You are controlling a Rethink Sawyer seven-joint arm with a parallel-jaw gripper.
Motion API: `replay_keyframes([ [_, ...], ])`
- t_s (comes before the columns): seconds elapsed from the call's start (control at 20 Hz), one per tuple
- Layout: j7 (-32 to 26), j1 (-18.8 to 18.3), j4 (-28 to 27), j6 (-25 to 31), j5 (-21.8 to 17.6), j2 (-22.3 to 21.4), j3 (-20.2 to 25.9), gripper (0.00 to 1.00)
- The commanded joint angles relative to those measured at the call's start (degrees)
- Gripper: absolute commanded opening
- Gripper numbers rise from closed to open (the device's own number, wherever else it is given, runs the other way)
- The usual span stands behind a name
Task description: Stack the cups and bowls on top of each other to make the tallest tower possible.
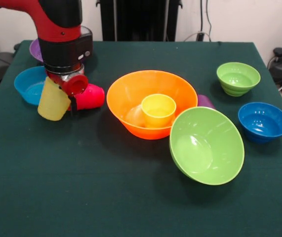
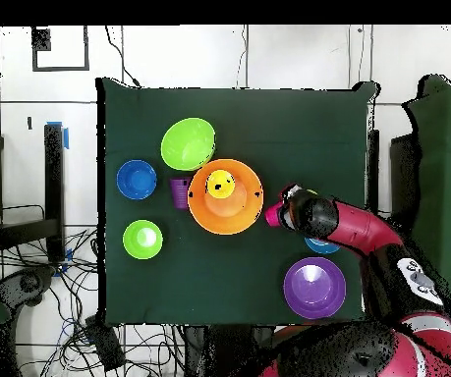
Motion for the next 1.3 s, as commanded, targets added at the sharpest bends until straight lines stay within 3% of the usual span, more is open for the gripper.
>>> replay_keyframes([
  [0.05, 0.3, 1.1, -3.6, -3.5, -2.7, 1.9, 0.7, 0.00],
  [0.35, 2.8, 3.2, -2.5, -5.0, -1.9, 0.6, -1.6, 0.00],
  [1.3, -0.2, -1.5, 4.4, 1.7, 2.9, -5.8, 7.0, 0.00],
])
